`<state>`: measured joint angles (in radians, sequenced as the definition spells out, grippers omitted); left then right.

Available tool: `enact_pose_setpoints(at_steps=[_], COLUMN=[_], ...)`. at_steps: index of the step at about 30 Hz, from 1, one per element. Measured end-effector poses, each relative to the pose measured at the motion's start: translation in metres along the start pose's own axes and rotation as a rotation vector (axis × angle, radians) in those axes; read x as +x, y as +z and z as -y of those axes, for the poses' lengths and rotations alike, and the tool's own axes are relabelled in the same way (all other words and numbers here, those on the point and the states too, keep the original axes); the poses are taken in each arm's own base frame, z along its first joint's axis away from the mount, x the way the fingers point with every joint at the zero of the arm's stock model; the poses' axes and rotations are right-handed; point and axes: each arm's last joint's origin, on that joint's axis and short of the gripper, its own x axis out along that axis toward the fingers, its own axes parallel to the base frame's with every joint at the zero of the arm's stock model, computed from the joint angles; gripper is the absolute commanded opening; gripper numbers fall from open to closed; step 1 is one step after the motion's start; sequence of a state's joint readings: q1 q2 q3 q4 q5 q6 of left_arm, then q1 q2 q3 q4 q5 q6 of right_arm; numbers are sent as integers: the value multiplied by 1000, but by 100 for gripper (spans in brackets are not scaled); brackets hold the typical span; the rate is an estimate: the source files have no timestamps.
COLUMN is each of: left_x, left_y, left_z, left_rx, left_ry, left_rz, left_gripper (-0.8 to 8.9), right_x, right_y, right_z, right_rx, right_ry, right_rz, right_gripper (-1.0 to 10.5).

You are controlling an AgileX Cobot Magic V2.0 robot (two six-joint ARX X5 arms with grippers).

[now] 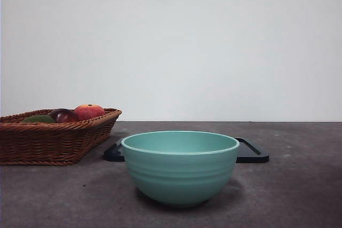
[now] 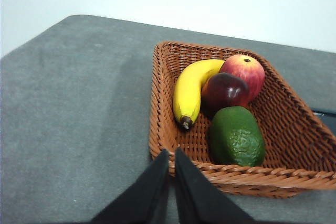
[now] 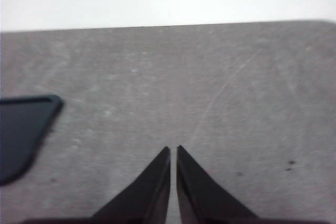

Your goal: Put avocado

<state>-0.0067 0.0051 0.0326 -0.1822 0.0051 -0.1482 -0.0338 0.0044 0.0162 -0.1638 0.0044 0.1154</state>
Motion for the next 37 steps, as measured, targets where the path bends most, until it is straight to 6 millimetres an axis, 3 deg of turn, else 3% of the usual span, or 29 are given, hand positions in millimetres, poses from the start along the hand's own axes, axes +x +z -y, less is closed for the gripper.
enact_pose_setpoints(at_steps=[5, 8, 11, 16, 21, 25, 31, 37], left_x=[0, -3, -12, -19, -18, -19, -17, -15], left_y=[2, 13, 38, 74, 115, 155, 200, 221], left_z=[0, 2, 6, 11, 17, 24, 35, 41], left_rx=[-35, -49, -78, -128, -150, -152, -142, -140], left_ry=[-2, -12, -28, -41, -47, -56, -185, -279], left_rz=[13, 64, 144, 186, 208, 201, 101, 8], left_gripper=[17, 17, 17, 17, 17, 17, 17, 17], right_x=[0, -1, -5, -23, -29, -31, -26, -17], right_y=[3, 6, 18, 62, 97, 121, 142, 163], right_z=[-3, -3, -4, -10, -14, -20, -26, -31], right_rx=[104, 164, 234, 312, 329, 321, 288, 227], right_ry=[87, 94, 102, 144, 160, 222, 315, 357], right_rz=[22, 41, 64, 186, 199, 119, -91, -184], right_gripper=[14, 13, 11, 11, 11, 11, 11, 11])
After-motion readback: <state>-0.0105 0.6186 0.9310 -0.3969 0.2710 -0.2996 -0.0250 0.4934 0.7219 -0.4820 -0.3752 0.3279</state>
